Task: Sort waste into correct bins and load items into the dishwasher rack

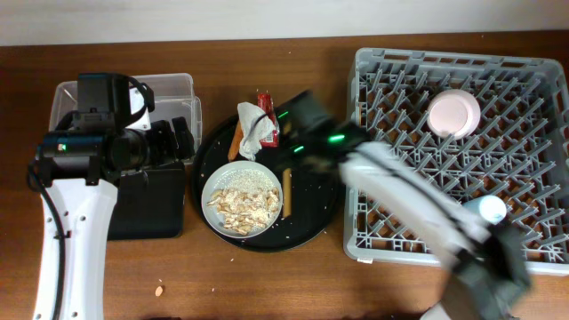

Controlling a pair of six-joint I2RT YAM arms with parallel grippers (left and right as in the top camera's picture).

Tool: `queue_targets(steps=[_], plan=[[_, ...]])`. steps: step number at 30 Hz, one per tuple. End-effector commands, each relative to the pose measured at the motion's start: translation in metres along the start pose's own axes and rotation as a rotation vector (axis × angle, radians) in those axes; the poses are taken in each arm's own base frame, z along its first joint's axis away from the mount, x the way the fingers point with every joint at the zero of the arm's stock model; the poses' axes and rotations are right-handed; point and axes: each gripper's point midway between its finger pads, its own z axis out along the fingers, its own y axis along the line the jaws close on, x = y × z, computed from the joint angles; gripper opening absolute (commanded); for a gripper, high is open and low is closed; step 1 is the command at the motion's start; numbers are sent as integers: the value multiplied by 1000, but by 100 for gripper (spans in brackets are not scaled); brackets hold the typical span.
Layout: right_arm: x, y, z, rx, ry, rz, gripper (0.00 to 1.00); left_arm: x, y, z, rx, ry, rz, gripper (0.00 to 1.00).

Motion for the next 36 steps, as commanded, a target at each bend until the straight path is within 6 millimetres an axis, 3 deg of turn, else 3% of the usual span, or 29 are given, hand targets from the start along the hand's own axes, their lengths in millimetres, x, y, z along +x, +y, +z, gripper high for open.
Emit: queue_targets(steps=[1,3,7,8,9,10,12,14,17,18,19,21,24,25,27,30,33,36], plan=[[-49,-77,-53,116,-130,-2,4,-2,0,-3,1,-9,-7,99],[-57,-136,-53,203,-90,39,4,-2,0,-3,1,-9,-7,99],[-48,-158,-20,243,10,32,4,-2,0,-3,1,-9,-7,99],[-48,-168,-11,290,18,32,15,-2,0,-3,1,-9,-7,99],[-48,-172,-6,307,21,33,36,-2,0,-3,1,-9,-7,99],[-49,-169,-1,285,32,-12,50,-2,0,-3,1,-9,-7,99],[-44,-153,-11,218,42,-21,53,-2,0,-3,1,-9,-7,99],[-42,-120,-43,102,3,-47,55,-2,0,-3,1,-9,-7,99],[-33,-60,-118,-28,-155,-167,58,-2,0,-3,1,-9,-7,99],[-26,-40,-151,-79,-228,-217,67,-2,0,-3,1,-9,-7,99],[-18,-26,-177,-121,-285,-254,98,-2,0,-3,1,-9,-7,99],[1,-8,-222,-182,-379,-321,98,-2,0,-3,1,-9,-7,99],[19,-51,-262,0,-478,-346,98,-2,0,-3,1,-9,-7,99],[26,-75,-277,111,-516,-318,98,-2,0,-3,1,-9,-7,99],[35,-97,-292,207,-546,-294,98,-2,0,-3,1,-9,-7,99],[33,-117,-313,241,-704,-219,98,-2,0,-3,1,-9,-7,99],[34,-139,-301,230,-835,-144,98,-2,0,-3,1,-9,-7,99],[55,-174,-265,274,-889,-91,98,-2,0,-3,1,-9,-7,99]])
